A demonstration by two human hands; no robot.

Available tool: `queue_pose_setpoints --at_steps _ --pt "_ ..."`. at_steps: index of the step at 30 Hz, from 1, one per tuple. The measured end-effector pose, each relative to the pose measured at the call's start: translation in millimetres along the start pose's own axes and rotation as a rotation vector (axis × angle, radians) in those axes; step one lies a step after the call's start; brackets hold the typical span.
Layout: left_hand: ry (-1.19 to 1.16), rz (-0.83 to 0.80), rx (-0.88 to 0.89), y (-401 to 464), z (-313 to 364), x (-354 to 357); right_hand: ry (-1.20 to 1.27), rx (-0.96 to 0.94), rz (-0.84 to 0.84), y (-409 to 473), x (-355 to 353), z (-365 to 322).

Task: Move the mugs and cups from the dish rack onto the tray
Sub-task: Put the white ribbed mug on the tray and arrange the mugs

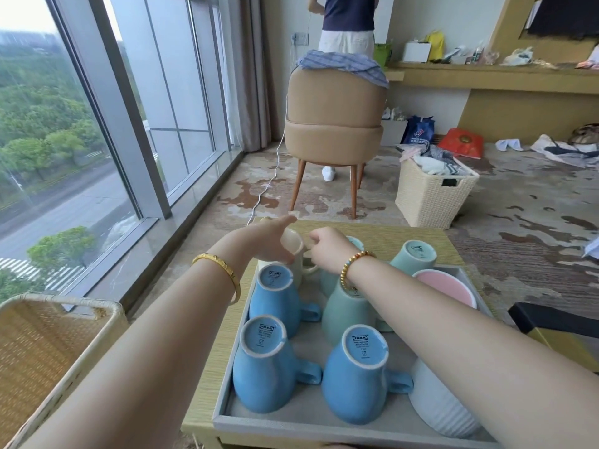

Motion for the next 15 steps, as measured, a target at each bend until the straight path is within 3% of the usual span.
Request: queue_pose_setpoints --at_steps 15 --pt "0.008 0.213 -0.204 -5.3 -2.9 12.9 0.129 0.047 -0.033 4.8 -1.3 3.6"
Point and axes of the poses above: each hand's wrist, its own y-axis towards the middle knuckle, its own x-axis out of the palm, z = x × y, the point moved 5 cm from there along y, towards the middle knuckle, and after that the axes turned 15 degrees about x, right-handed, at the moved point
